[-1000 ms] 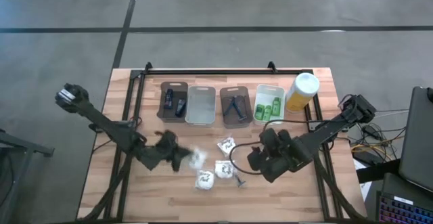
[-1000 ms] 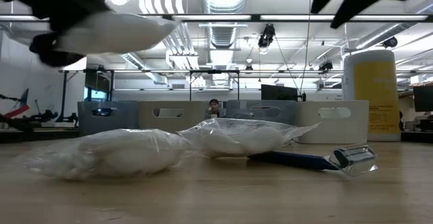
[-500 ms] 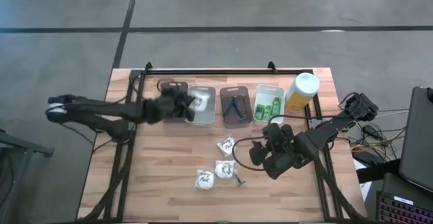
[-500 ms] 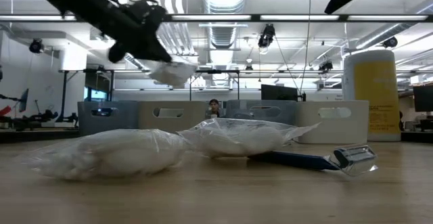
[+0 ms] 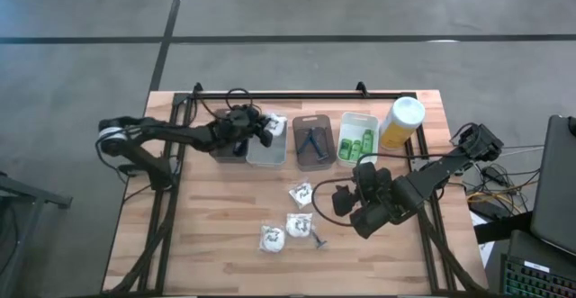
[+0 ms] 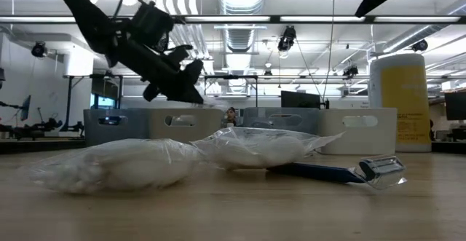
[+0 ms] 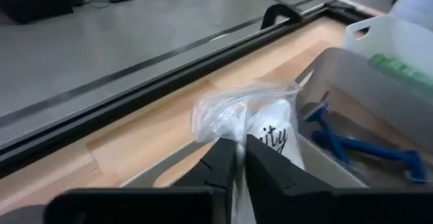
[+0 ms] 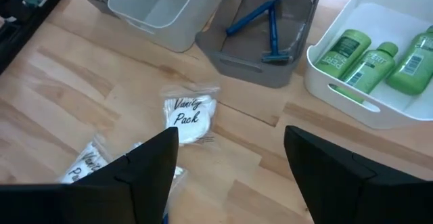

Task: Pick & Place Travel size toiletries
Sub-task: Put the white cotton pack into the gray bin

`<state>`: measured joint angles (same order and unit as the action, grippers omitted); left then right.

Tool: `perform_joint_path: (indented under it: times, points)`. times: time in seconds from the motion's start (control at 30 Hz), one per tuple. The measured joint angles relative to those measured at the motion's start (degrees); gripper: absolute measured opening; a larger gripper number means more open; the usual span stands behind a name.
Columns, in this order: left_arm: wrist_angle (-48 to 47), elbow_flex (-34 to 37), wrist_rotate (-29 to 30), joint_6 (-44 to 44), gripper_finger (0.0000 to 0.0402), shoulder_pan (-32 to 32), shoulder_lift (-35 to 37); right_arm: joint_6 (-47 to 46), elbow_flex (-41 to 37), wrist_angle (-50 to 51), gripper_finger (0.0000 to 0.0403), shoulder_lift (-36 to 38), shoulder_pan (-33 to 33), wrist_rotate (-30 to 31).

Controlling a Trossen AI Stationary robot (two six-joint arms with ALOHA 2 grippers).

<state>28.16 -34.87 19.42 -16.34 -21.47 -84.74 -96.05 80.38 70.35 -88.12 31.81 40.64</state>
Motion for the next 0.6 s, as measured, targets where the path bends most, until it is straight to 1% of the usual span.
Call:
perform_joint_path:
  times: [0.13,0.23,0.4,0.5,0.6]
  points:
    - [-0.6,-0.8,2.9,0.3,0.0065,0.0,-2.6,-0.7,0.0,0.0,0.0253,0.0,0.0,-0.2]
    - [-3.0,-1.1,3.3,0.3,0.0093,0.0,-2.6,-1.1,0.0,0.1,0.0249,0.0,0.0,-0.2]
    - [-9.4,-1.2,3.3,0.0,0.0149,0.0,0.0,-1.0,0.0,0.3,0.0249,0.0,0.0,-0.2]
    - [-13.9,-1.4,4.1,1.2,0.0182,0.0,2.3,-1.0,0.0,1.3,0.0257,0.0,0.0,-0.3]
    - [-15.8,-1.4,4.1,1.6,0.0212,-0.1,3.5,-0.9,0.0,2.0,0.0266,0.0,0.0,-0.3]
